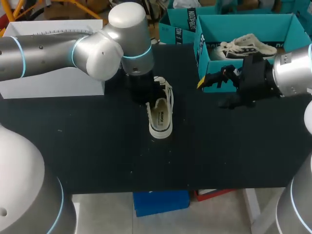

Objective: Take the shoe out of the shoebox, open the shoe tongue, remove and reinsert the insole, then place the shoe into the shoebox

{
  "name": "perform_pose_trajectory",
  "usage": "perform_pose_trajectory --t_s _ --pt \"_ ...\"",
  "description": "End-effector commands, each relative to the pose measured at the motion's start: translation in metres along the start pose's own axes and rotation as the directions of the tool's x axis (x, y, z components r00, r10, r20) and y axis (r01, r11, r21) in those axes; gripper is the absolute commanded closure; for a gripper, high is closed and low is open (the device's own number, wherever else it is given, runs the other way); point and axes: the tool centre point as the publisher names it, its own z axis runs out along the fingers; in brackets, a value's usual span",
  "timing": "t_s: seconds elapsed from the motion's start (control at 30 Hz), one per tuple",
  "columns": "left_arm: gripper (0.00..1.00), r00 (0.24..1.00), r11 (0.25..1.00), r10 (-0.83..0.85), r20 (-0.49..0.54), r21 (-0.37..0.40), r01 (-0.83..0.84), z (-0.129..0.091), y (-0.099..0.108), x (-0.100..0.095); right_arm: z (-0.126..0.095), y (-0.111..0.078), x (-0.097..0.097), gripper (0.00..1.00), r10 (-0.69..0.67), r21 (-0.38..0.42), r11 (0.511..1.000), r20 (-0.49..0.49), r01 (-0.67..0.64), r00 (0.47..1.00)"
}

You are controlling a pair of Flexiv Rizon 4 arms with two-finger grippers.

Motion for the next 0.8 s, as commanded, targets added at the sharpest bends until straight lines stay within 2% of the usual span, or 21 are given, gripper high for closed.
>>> perform_pose_trajectory --t_s 0.03,0.33,0.8 --pt "1.00 1.000 1.000 -0.001 0.013 0.006 0.001 -0.003 -0.004 0.000 0.001 0.000 0.000 0.00 0.000 -0.001 1.000 0.000 0.000 1.000" --pt "1.00 0.998 0.999 0.003 0.071 0.046 -0.006 -0.042 -0.009 -0.001 0.001 0.000 0.000 0.00 0.000 -0.001 1.000 0.000 0.000 1.000" --pt "1.00 0.989 0.997 0.003 0.148 -0.075 0.008 -0.162 0.001 -0.010 0.001 0.000 0.000 0.00 0.000 -0.001 1.000 0.000 0.000 1.000"
